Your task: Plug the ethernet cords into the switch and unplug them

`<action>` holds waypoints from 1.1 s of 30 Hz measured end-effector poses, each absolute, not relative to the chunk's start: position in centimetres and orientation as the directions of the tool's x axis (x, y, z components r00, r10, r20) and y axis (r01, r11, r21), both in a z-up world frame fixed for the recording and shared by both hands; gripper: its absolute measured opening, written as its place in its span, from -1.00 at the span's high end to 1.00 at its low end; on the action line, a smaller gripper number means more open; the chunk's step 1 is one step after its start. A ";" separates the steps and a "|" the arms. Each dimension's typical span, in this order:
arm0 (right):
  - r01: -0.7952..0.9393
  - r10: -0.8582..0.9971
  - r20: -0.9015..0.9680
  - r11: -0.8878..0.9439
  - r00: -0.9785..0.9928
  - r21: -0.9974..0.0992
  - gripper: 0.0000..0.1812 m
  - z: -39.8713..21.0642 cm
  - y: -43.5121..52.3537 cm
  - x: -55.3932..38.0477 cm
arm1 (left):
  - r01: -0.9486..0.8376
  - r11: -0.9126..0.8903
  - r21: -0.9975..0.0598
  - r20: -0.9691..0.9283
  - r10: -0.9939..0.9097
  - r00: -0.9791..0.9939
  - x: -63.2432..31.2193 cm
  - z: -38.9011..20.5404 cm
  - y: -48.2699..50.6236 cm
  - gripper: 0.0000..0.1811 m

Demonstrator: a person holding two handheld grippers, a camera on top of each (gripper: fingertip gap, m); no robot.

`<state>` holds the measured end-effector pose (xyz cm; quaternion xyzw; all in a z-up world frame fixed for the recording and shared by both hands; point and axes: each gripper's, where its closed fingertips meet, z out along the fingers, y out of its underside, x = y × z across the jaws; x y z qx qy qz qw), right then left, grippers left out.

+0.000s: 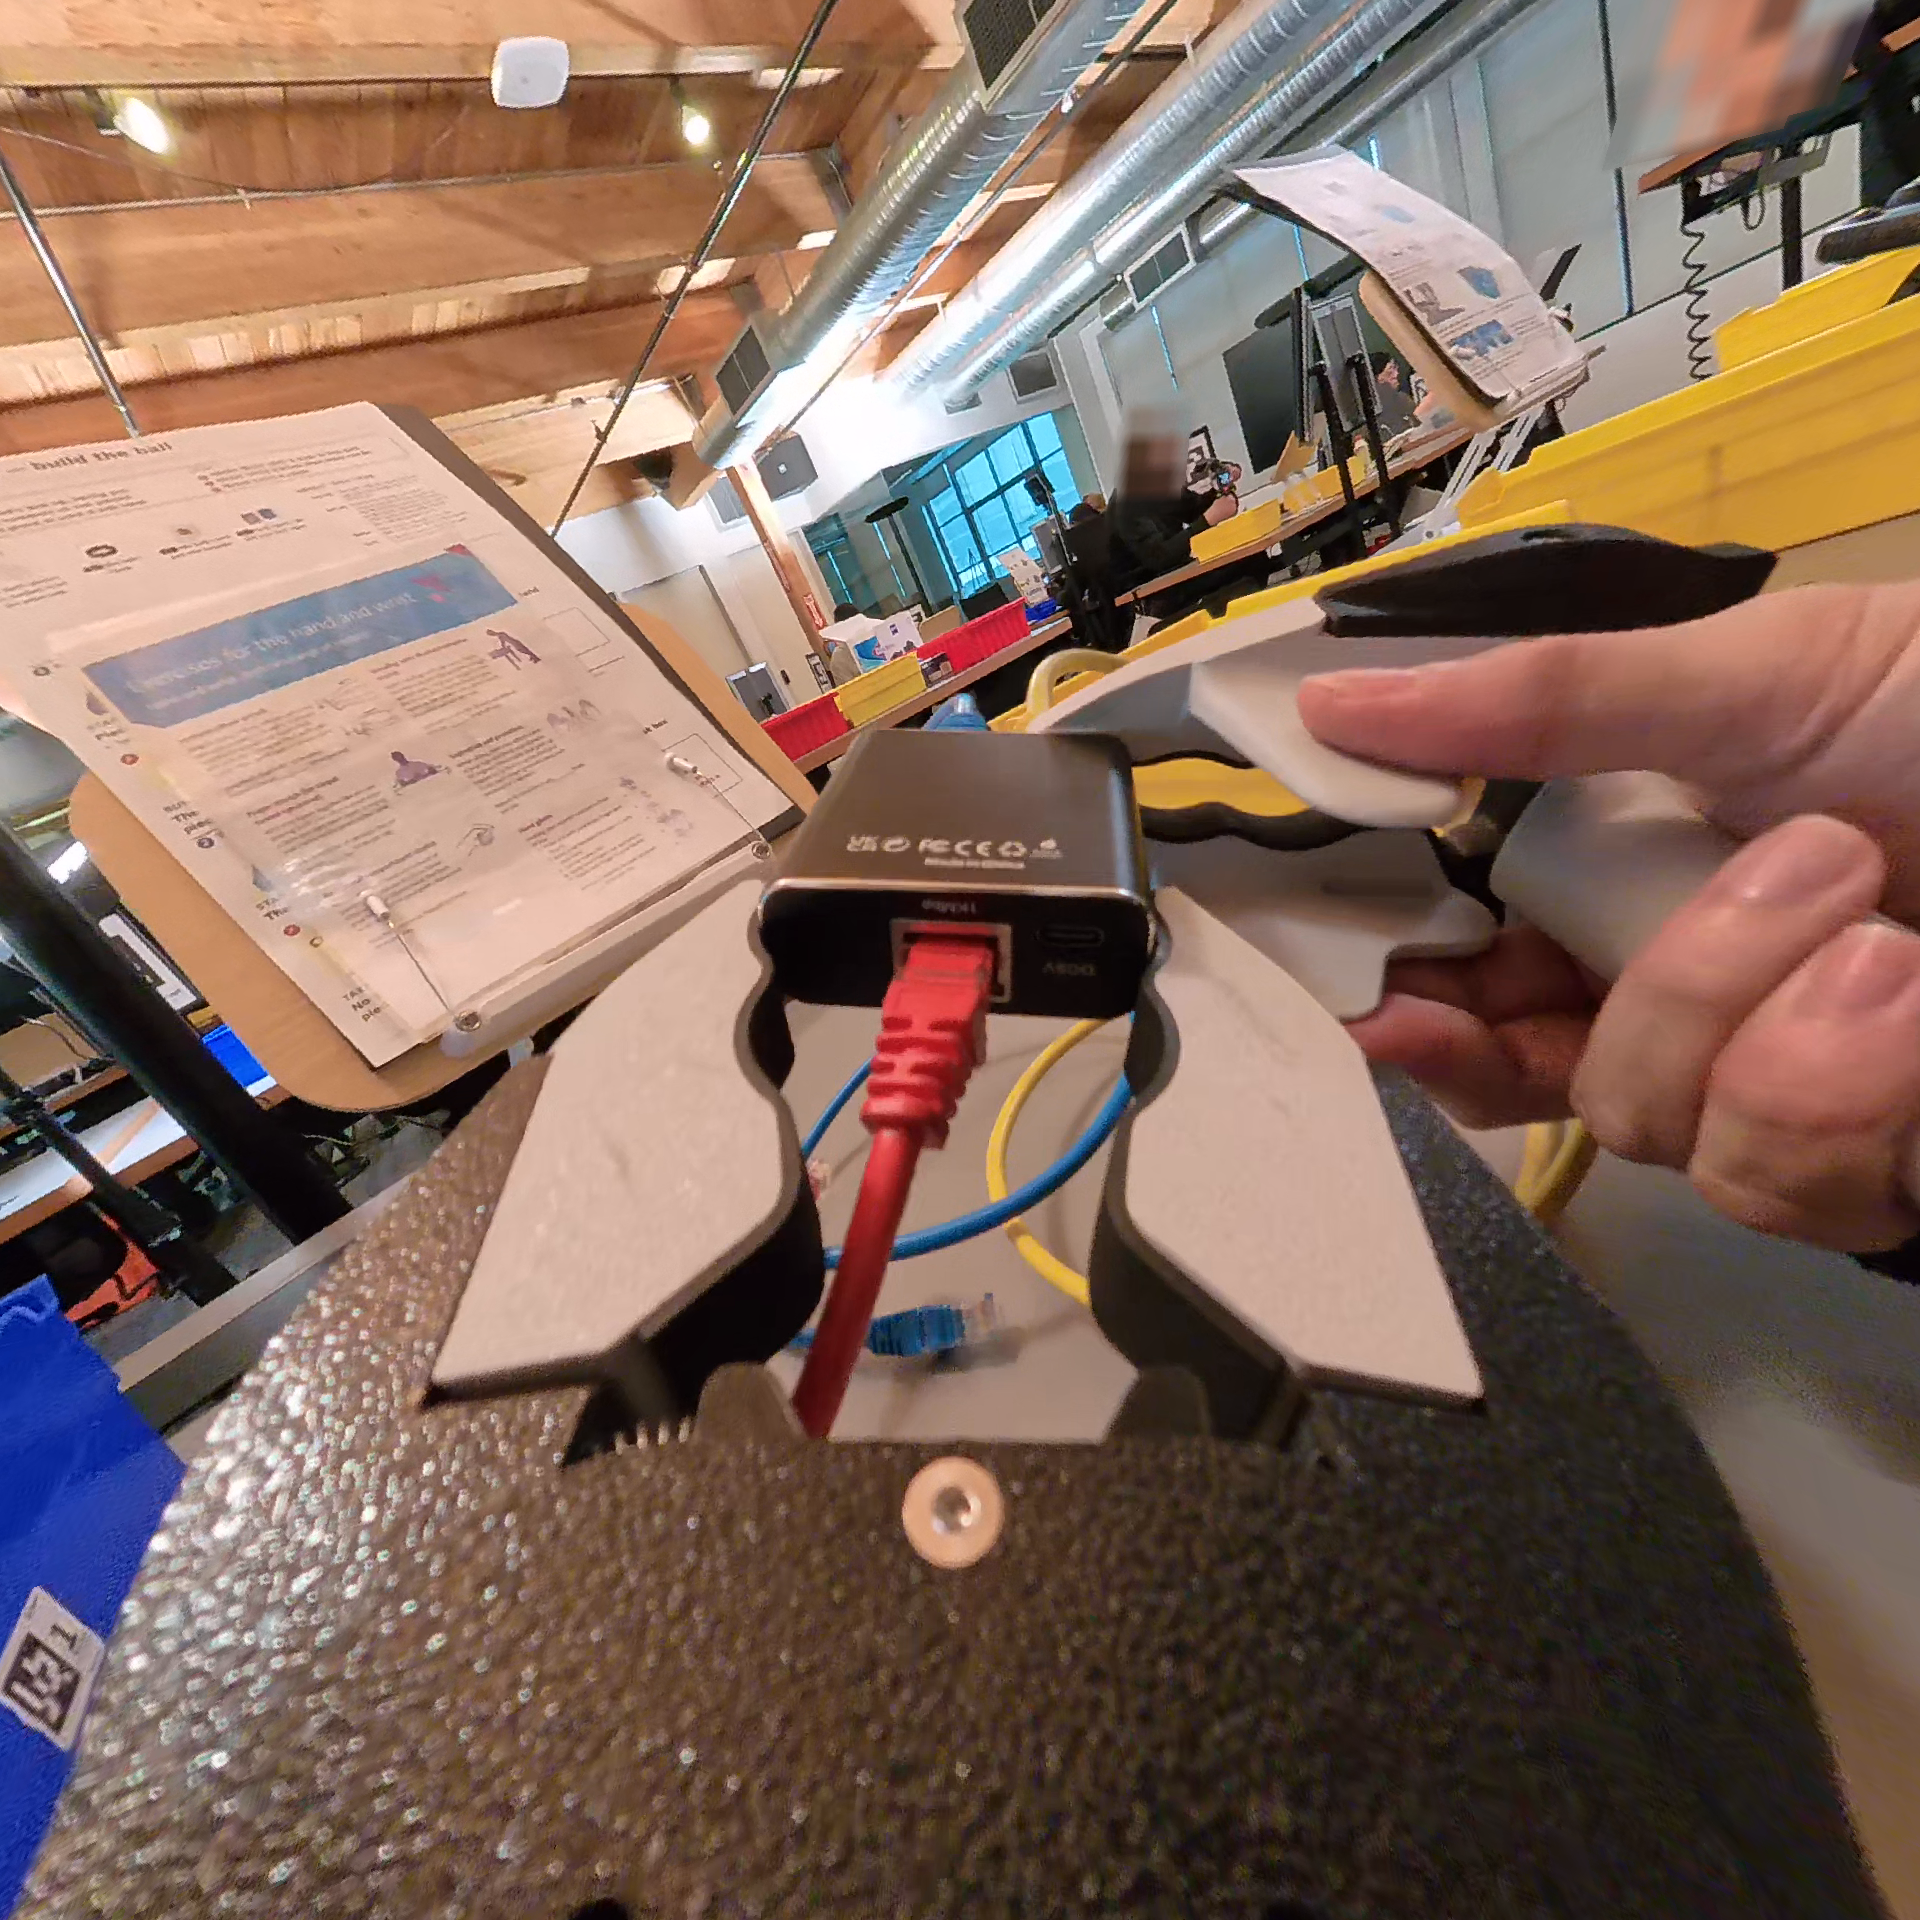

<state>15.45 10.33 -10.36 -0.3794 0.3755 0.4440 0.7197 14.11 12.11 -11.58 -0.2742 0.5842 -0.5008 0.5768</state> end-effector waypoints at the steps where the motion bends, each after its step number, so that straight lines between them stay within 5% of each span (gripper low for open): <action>1: -0.912 0.340 -0.868 0.322 0.361 -0.253 0.85 -10.3 10.5 15.4 | 0.259 0.339 -0.904 -0.391 -0.902 -0.182 14.2 -11.6 12.2 0.31; 14: -0.907 0.445 -0.809 0.346 0.384 -0.241 0.86 -10.0 11.2 15.6 | 0.264 0.467 -0.844 -0.496 -0.867 -0.050 14.3 -11.6 13.1 0.31; 33: -0.875 0.436 -0.764 0.319 0.476 -0.363 0.86 -8.9 13.4 15.4 | 0.252 0.425 -0.869 -0.429 -0.902 0.044 14.2 -10.9 15.2 0.32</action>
